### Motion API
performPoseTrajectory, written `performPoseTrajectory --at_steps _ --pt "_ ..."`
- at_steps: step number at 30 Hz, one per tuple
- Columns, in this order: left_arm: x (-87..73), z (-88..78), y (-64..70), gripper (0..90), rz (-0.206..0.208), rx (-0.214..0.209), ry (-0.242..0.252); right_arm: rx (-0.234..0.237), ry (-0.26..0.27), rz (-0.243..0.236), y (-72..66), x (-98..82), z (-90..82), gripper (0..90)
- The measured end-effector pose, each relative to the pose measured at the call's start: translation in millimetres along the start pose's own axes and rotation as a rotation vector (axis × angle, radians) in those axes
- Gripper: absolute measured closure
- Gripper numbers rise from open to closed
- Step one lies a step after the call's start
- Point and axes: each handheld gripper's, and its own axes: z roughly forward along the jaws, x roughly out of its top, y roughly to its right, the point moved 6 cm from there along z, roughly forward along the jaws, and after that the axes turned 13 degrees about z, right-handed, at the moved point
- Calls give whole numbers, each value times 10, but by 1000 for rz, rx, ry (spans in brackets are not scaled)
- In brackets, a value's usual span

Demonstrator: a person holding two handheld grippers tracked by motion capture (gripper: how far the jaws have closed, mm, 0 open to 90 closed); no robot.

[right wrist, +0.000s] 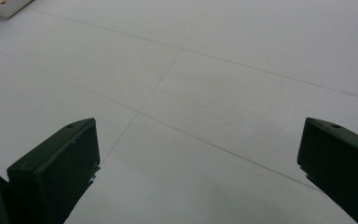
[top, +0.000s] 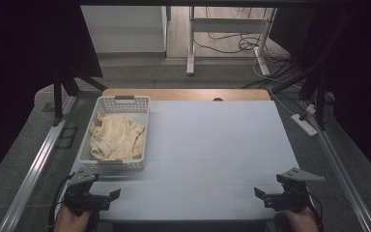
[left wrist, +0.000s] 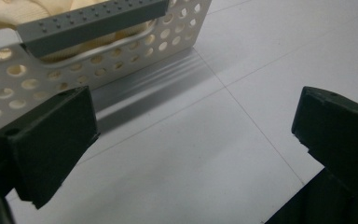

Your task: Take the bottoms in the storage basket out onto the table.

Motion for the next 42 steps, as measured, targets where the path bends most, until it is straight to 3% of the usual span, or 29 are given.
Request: performPoseTrajectory --at_steps 8,13,23,32,42 --pt "57 -15 19 0 15 -51 30 -1 -3 -2 -1 -2 2 0" --pt "105 -36 2 0 26 -60 45 1 -5 4 2 -3 3 0" --pt "206 -87 -38 0 25 -51 82 -2 -10 6 5 -4 9 0" --pt "293 -112 -104 0 39 -14 66 -4 -15 5 9 -4 14 0" --pt "397 -87 -167 0 28 -26 59 -5 -18 9 9 -5 16 0"
